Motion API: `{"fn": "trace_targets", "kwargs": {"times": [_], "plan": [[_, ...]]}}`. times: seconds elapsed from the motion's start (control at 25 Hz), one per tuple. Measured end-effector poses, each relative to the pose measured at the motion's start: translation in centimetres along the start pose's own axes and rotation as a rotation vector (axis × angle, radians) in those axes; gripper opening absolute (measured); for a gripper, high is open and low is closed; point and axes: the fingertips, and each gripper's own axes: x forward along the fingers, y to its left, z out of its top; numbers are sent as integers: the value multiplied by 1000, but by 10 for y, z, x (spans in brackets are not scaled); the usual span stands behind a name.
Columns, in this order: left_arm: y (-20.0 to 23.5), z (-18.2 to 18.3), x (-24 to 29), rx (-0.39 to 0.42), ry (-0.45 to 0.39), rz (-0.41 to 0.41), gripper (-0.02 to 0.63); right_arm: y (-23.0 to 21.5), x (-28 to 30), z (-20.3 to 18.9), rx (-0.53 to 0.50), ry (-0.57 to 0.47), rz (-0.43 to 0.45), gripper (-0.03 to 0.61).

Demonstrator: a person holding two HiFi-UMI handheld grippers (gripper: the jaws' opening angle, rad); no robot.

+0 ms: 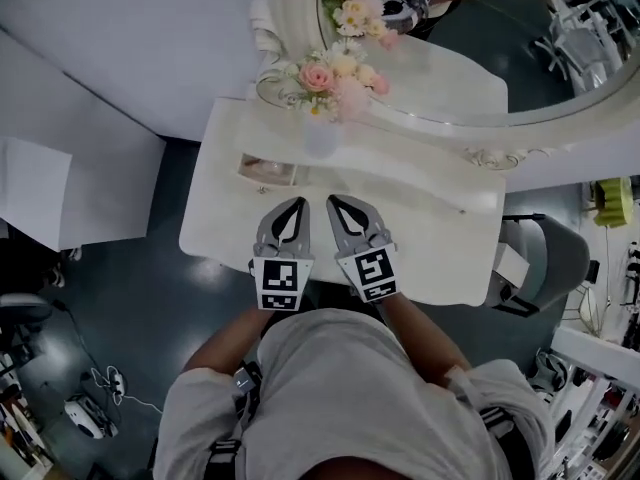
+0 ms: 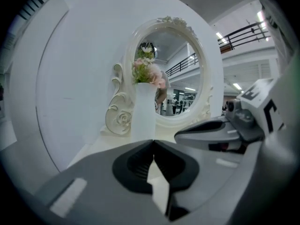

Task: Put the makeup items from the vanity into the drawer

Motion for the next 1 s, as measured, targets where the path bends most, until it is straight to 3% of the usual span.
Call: {"fn": "trace_targets", "kwargs": {"times": [0.32, 0.56, 0.76, 1.0], "plan": [[-77, 27, -5, 81, -34, -63, 3, -36, -75, 11, 57, -83, -52, -3], [-117, 27, -20, 153, -18, -101, 3, -52, -109, 3, 69, -114, -63, -2], [-145, 34, -17, 105, -55, -82, 3, -60, -132, 1, 65, -130, -72, -2], [-197, 60, 9, 66, -134, -124, 3, -98, -169, -6, 79, -139, -160, -2]]}}
